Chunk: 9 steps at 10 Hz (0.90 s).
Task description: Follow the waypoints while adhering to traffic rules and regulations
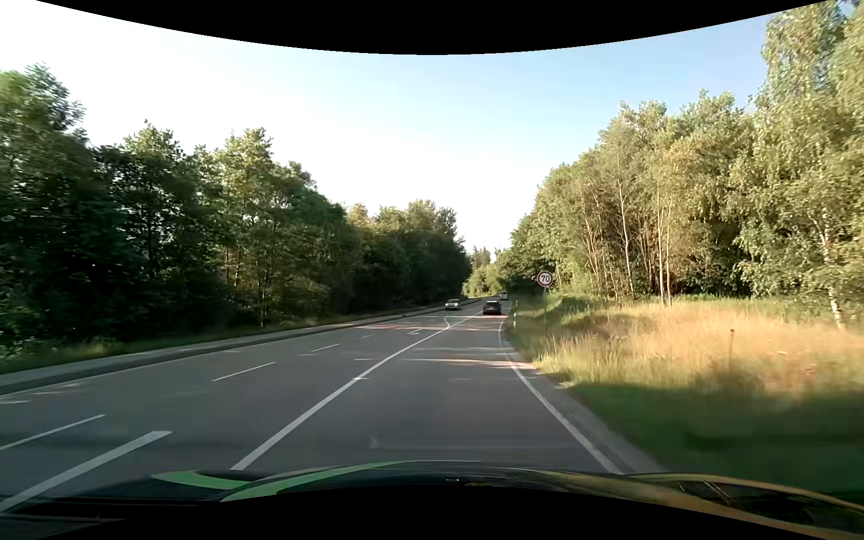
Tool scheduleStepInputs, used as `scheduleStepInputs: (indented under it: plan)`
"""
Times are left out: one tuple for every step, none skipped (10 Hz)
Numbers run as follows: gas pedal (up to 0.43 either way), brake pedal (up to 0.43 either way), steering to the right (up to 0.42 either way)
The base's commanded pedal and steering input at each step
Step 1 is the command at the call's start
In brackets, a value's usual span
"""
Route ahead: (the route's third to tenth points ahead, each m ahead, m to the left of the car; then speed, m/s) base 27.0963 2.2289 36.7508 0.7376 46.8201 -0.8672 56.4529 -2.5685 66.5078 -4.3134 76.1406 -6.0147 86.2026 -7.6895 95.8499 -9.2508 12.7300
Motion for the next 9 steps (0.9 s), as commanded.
scheduleStepInputs:
  plan:
    - [0.480,0.000,0.036]
    - [0.469,0.000,0.036]
    - [0.469,0.000,0.034]
    - [0.469,0.000,0.031]
    - [0.469,0.000,0.028]
    - [0.469,0.000,0.027]
    - [0.469,0.000,0.026]
    - [0.469,0.000,0.025]
    - [0.469,0.000,0.025]
